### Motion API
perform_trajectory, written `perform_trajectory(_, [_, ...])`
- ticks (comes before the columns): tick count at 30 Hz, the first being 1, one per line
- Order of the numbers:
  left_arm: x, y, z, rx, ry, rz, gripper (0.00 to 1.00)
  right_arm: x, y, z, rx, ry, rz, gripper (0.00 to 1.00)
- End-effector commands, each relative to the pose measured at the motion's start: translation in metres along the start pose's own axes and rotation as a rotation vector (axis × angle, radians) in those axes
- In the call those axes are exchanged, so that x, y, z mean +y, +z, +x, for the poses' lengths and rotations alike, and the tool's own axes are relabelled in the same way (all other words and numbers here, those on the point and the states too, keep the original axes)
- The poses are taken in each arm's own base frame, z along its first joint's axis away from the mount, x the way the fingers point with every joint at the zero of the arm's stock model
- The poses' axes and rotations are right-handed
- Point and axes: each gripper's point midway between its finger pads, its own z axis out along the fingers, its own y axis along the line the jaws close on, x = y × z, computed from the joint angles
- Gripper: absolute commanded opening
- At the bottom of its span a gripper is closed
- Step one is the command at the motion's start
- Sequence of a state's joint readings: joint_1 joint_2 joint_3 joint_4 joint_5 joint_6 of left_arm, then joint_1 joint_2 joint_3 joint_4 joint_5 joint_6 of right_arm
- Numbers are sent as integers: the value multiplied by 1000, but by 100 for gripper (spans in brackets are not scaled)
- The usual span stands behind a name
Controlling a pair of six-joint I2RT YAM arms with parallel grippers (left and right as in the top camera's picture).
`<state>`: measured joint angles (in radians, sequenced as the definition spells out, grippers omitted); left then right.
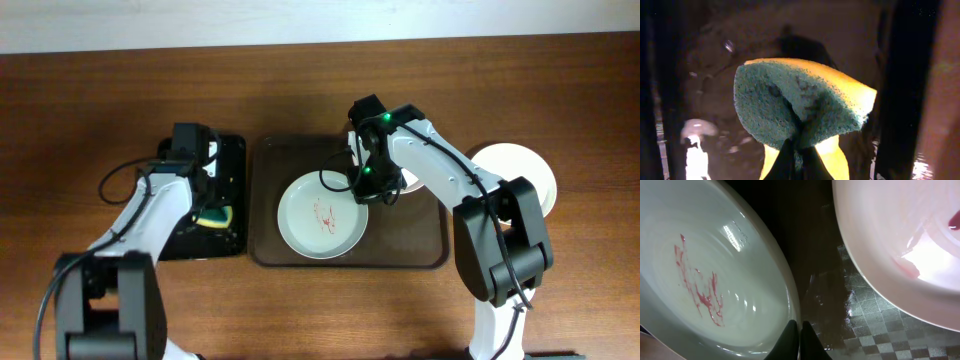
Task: Clean dirty plates on tray and stack at the side
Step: 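Lift the sponge from the black tray with the left gripper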
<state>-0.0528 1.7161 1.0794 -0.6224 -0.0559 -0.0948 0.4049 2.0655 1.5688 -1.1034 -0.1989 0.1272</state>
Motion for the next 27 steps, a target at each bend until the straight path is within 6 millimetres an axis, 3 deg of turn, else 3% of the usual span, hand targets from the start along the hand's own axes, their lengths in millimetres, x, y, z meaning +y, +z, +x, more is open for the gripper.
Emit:
perform_trajectory(1, [-2,-27,-20,-81,-3,21,0,2,-3,2,-7,-8,9,4])
perform_trajectory(11, [0,24,30,89,5,6,0,2,-3,2,-7,-8,8,4])
perform_trajectory(14, [0,37,40,132,8,2,8,2,-3,2,-6,-8,8,4])
perform_trajectory(15, [0,40,42,141,8,1,8,2,-3,2,-6,-8,8,4])
perform_trajectory(16, [0,42,43,146,8,1,0,2,-3,2,-6,-8,8,4])
perform_trajectory(21, [0,27,29,102,6,6,0,2,-3,2,-7,-8,8,4])
perform_trajectory(27, [-1,-24,-6,-70,-2,21,0,2,-3,2,-7,-8,8,4])
